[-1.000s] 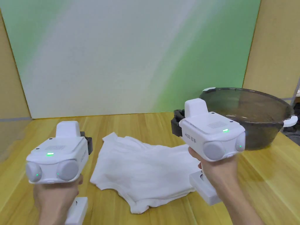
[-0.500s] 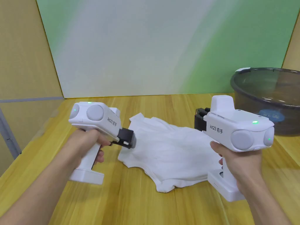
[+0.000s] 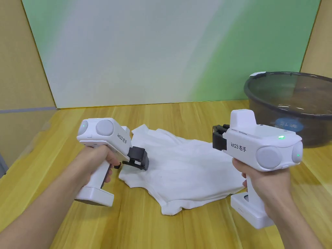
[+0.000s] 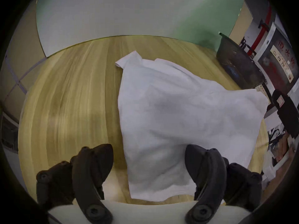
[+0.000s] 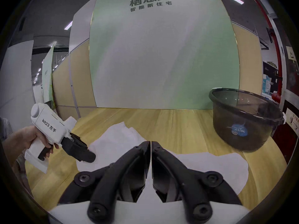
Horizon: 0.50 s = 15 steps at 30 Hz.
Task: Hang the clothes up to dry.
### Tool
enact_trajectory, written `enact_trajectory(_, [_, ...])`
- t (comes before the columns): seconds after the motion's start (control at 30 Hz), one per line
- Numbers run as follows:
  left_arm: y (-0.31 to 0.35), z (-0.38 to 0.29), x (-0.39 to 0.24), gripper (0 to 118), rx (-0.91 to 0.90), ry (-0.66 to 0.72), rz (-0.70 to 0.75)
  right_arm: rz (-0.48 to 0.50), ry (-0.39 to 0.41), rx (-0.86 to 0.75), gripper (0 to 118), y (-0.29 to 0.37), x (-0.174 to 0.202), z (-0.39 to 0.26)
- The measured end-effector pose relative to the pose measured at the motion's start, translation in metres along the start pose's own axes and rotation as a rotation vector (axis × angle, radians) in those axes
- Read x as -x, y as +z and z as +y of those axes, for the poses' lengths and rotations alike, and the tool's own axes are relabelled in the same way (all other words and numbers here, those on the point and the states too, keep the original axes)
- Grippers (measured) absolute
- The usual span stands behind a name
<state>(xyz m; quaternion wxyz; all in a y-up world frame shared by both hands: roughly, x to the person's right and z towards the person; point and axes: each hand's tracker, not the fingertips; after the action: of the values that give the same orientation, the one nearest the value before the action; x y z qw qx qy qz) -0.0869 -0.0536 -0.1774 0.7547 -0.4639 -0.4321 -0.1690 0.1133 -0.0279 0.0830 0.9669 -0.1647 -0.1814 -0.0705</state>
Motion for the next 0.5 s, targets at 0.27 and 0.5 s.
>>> enact_trajectory(0.27, [-0.018,-0.010,0.005,1,-0.080,0.008,-0.083,-0.010,-0.030,0.017,7,0.007,-0.013,-0.011])
enact_trajectory(0.5, [0.003,-0.046,-0.016,2,-0.223,0.011,-0.008,-0.090,-0.053,0.146,7,0.028,-0.081,0.024])
